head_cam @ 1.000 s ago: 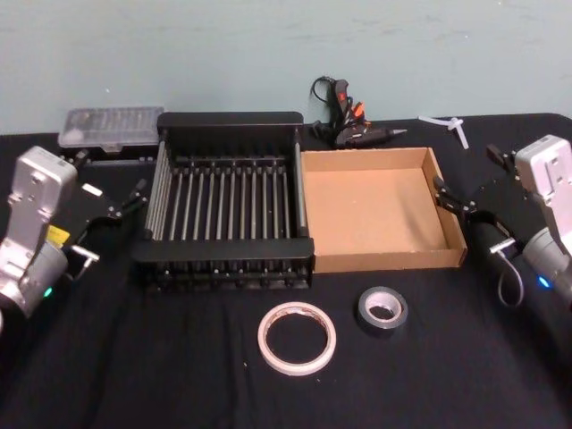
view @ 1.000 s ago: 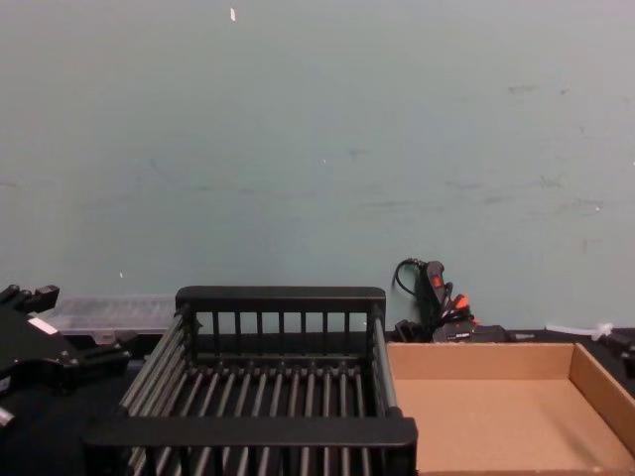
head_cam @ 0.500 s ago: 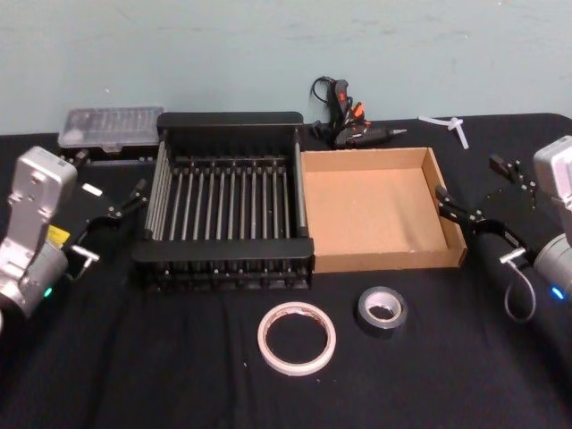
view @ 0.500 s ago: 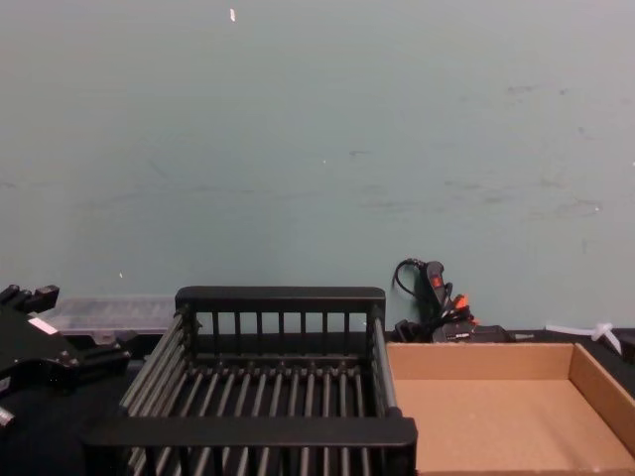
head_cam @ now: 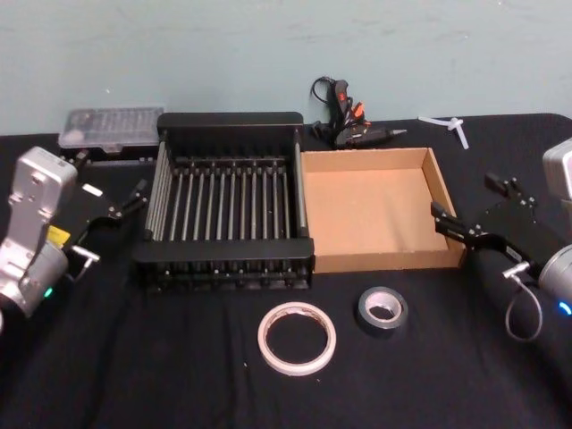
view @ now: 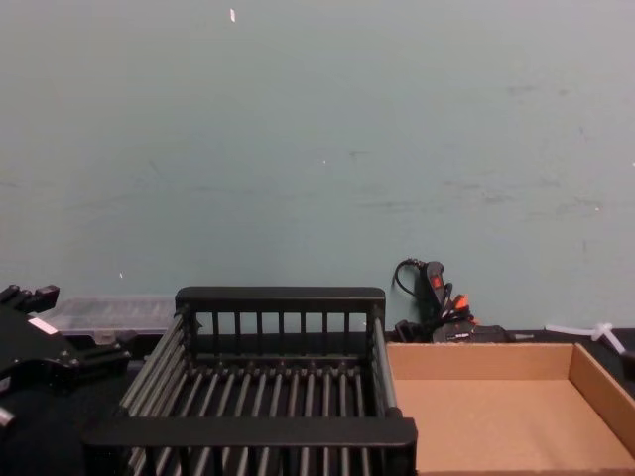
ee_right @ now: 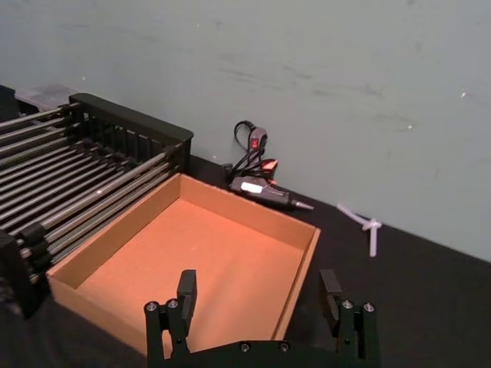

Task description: Pick up the white tape and place it into the black box , Pick up the silver tape and place it into the brown box.

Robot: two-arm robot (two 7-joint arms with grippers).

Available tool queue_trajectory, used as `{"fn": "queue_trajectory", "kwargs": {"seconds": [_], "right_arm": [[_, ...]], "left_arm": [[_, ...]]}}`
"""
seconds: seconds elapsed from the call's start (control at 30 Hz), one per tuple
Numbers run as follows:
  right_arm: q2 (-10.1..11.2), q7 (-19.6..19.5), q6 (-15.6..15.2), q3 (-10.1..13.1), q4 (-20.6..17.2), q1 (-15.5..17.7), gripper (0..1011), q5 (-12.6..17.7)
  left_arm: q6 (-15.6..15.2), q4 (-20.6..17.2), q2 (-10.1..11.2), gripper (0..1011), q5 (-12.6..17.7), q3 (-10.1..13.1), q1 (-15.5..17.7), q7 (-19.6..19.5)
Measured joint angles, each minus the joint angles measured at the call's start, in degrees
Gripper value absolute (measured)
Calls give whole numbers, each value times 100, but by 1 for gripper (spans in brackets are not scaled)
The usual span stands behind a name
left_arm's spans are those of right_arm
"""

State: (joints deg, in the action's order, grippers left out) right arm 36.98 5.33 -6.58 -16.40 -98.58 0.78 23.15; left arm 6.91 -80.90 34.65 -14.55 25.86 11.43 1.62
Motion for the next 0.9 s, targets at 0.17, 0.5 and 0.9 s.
{"fn": "queue_trajectory", "kwargs": {"seconds": [0.17,0.5,0.9], "right_arm": [[-20,38,-240,79,-200,140,1002,69],[-45,143,-722,146,-541,297,1002,88],[-65,303,-1109,189,-749,410,1002,2]], "left_arm": [[0,0,0,1001,0,0,0,0],[0,0,0,1001,0,0,0,0],[0,0,0,1001,0,0,0,0]]}}
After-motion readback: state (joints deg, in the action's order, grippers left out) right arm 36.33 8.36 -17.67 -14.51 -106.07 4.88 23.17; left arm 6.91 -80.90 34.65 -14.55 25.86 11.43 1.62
